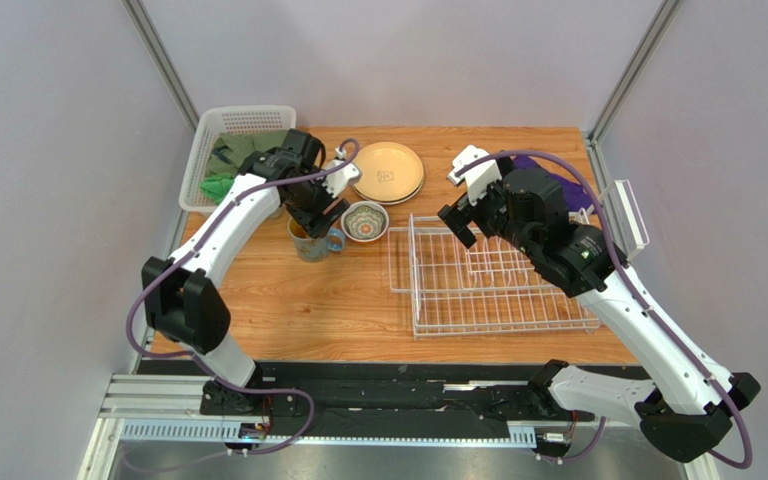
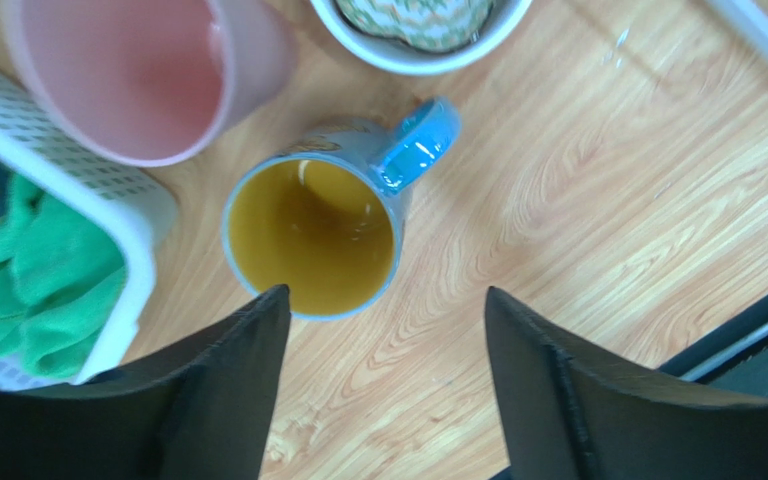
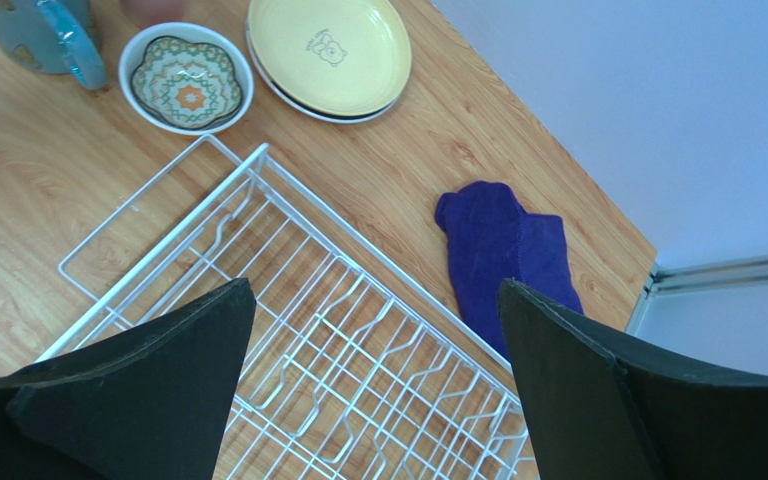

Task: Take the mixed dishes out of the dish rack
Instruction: Place the cup at the center of the board.

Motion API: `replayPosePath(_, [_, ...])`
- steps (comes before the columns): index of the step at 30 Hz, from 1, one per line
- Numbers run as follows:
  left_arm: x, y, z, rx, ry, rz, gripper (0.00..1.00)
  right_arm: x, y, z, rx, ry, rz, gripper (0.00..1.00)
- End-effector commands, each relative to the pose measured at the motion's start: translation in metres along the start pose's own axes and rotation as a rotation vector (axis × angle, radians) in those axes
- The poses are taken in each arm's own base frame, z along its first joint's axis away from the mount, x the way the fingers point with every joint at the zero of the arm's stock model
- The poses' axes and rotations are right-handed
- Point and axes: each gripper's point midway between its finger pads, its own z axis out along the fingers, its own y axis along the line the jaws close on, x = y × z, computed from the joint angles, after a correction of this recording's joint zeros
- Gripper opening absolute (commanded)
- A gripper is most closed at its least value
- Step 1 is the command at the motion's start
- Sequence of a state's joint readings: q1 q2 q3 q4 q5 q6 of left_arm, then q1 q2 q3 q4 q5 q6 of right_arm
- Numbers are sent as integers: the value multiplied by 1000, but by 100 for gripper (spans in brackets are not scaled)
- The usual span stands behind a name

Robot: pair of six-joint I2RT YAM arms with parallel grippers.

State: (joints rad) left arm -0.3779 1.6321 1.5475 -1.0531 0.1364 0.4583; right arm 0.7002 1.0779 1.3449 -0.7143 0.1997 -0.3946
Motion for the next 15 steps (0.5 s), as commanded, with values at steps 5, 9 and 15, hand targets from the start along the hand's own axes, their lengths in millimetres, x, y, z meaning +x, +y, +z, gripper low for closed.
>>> replayPosePath(5, [-55, 41, -74, -159, -386, -109, 92, -26, -59, -15, 256, -117, 148, 100])
replayPosePath(9, [-64, 69, -94, -289, -511, -170, 93, -27, -85, -19, 340, -157, 230, 100])
replayPosePath(15, [-61, 115, -115, -485, -667, -303, 96, -17, -125, -13, 425, -160, 378, 100])
